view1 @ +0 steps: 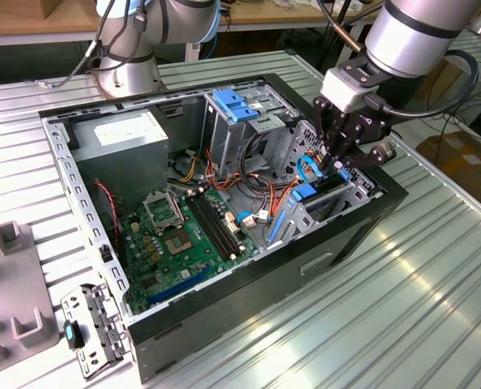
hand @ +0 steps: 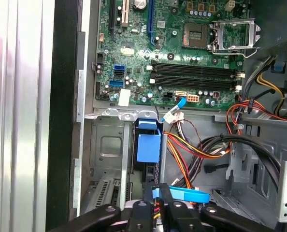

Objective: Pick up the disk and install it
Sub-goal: 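Insert the second disk wire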

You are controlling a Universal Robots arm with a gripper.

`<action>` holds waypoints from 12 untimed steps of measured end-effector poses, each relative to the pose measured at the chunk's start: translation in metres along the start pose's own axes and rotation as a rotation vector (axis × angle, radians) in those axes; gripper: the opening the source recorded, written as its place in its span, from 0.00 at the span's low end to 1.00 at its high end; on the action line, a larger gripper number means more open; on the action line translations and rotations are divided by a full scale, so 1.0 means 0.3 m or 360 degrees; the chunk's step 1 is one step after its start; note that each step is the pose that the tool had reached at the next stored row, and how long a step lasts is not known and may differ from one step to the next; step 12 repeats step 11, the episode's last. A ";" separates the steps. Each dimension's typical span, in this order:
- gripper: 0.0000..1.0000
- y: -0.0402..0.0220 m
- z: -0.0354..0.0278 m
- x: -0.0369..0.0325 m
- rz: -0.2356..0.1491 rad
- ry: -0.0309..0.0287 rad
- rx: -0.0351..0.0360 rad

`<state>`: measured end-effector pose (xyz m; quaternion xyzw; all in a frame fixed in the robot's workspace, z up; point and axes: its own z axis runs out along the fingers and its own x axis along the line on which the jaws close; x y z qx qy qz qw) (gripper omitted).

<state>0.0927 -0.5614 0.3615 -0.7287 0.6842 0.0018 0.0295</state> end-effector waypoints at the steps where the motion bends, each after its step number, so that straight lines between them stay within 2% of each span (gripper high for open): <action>1: 0.16 0.000 0.000 0.000 0.0000 0.00003 0.0000; 2: 0.11 0.000 0.000 0.000 0.0000 0.00002 0.0000; 12: 0.11 0.000 0.000 0.000 0.0000 -0.00026 0.0000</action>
